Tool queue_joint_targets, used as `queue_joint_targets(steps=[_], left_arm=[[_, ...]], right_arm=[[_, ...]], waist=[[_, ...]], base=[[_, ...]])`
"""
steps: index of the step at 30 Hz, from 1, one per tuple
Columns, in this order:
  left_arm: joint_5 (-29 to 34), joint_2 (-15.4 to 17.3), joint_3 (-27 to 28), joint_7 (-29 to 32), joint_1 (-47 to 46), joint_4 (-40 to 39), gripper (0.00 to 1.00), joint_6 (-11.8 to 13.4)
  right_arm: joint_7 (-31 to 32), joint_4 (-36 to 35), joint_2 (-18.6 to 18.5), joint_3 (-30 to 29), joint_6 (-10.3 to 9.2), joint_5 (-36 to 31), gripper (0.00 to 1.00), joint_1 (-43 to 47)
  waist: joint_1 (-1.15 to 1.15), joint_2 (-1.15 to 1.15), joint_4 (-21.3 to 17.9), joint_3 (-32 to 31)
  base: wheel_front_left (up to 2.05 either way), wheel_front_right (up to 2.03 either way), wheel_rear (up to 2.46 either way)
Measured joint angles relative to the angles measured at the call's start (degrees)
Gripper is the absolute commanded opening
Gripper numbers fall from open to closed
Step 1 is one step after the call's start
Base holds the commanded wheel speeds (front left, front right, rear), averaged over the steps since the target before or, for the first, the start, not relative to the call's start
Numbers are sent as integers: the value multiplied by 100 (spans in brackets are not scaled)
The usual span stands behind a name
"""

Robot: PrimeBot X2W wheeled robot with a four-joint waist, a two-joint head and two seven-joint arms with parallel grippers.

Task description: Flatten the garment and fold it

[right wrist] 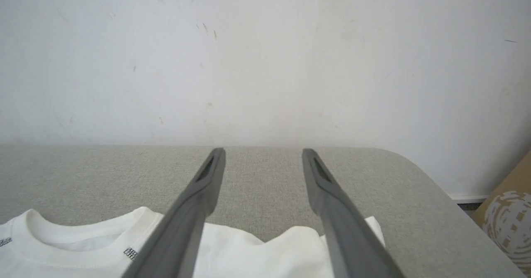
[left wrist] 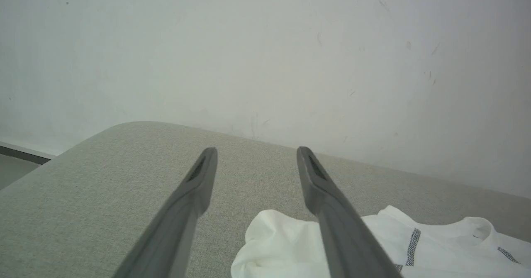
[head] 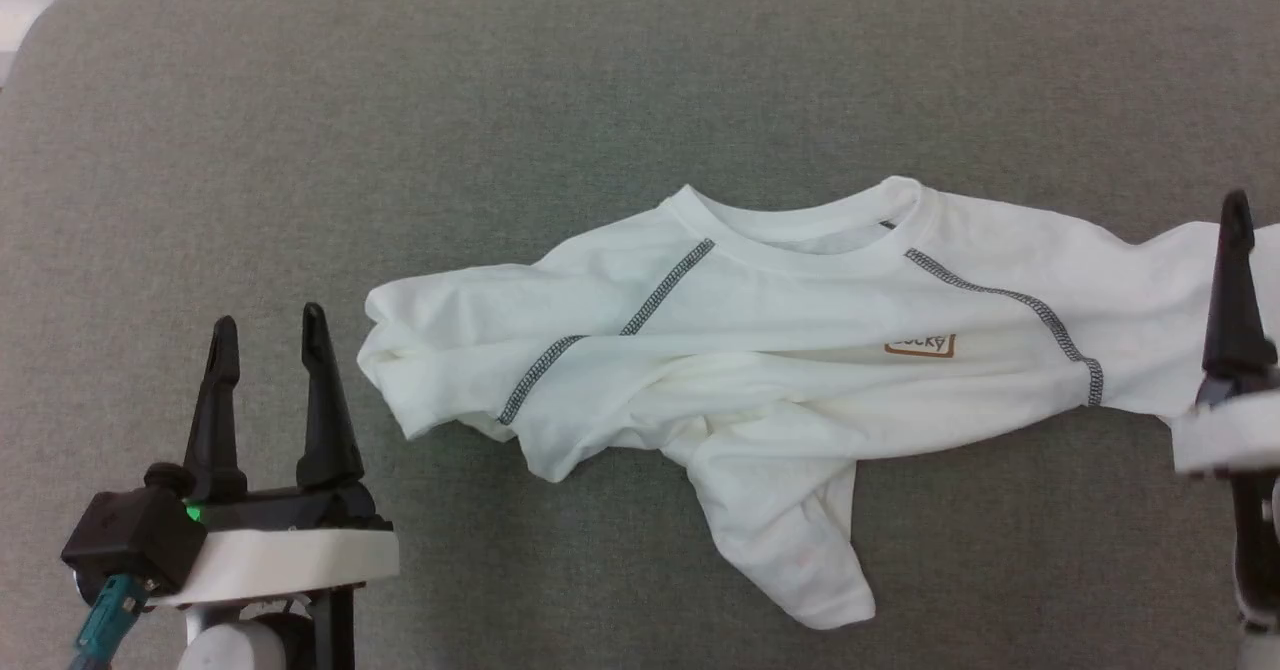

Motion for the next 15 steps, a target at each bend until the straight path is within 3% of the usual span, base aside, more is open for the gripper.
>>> queue_joint_targets(steps=[3, 8, 11, 15], left_arm=[[-167, -1, -15, 0, 70, -83, 100, -44], [-99, 62, -153, 1, 64, -63, 100, -334], [-11, 372, -443, 276, -231, 60, 100, -508], [-170, 835, -888, 1070, -1135, 119, 100, -626]], right_arm=[[-414, -151, 15, 97, 0, 393, 100, 520], [-802, -165, 19, 149, -5, 861, 100, 917], [-869, -162, 19, 167, -5, 949, 100, 962], [-926, -156, 19, 236, -5, 1004, 100, 954]], waist=[[0, 0, -54, -32], [0, 0, -173, -46], [0, 0, -223, -7], [0, 0, -258, 108]], base=[[0, 0, 0], [0, 0, 0], [0, 0, 0], [0, 0, 0]])
